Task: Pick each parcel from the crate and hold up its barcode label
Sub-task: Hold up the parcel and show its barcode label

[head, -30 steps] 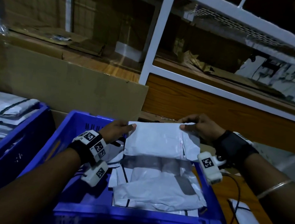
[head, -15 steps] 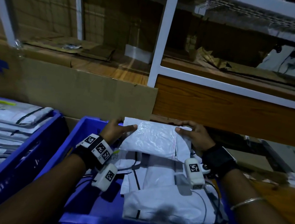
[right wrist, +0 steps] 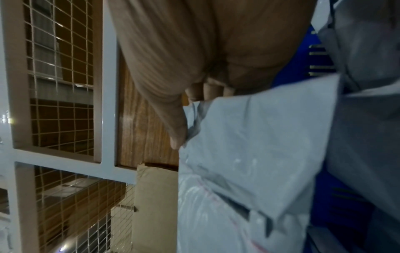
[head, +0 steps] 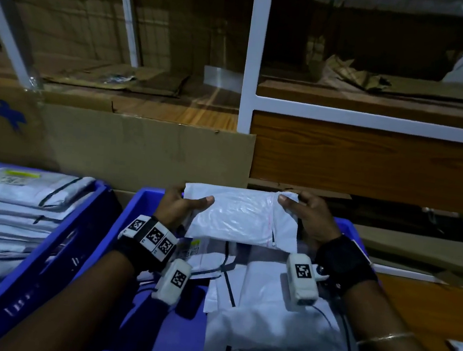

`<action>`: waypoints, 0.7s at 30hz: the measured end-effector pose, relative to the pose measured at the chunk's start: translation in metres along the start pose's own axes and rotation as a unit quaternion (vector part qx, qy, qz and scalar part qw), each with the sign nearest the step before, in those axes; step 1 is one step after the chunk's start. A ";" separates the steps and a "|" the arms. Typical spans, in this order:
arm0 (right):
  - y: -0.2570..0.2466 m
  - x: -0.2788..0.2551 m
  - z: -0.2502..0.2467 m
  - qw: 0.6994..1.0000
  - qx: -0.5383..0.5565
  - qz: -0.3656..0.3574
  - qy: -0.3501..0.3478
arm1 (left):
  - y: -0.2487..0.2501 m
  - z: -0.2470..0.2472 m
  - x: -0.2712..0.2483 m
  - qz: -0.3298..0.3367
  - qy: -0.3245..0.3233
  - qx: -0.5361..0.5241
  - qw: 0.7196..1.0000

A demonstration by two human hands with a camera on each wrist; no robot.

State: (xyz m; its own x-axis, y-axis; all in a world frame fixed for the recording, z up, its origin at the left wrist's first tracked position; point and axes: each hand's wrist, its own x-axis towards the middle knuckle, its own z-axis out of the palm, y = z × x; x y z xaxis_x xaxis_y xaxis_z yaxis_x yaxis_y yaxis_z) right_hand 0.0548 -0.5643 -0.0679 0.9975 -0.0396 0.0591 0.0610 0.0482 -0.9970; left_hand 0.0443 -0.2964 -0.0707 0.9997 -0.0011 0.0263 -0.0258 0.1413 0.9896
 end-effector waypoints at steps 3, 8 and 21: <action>0.002 -0.001 0.000 1.000 0.011 -0.002 0.008 | -0.001 -0.001 0.002 0.007 0.003 -0.012 1.000; 0.002 0.001 0.004 0.999 -0.013 -0.042 0.023 | -0.001 0.000 0.006 0.022 -0.004 -0.032 0.999; 0.003 0.002 0.005 0.997 -0.015 -0.079 0.018 | 0.003 0.002 0.000 -0.005 -0.035 -0.060 0.998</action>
State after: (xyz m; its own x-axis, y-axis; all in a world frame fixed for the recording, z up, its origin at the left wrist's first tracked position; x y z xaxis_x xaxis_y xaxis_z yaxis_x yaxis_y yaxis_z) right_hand 0.0571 -0.5595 -0.0704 0.9735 -0.0805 0.2140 0.2154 0.0091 -0.9765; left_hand 0.0439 -0.2978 -0.0671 0.9969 -0.0722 0.0302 -0.0106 0.2583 0.9660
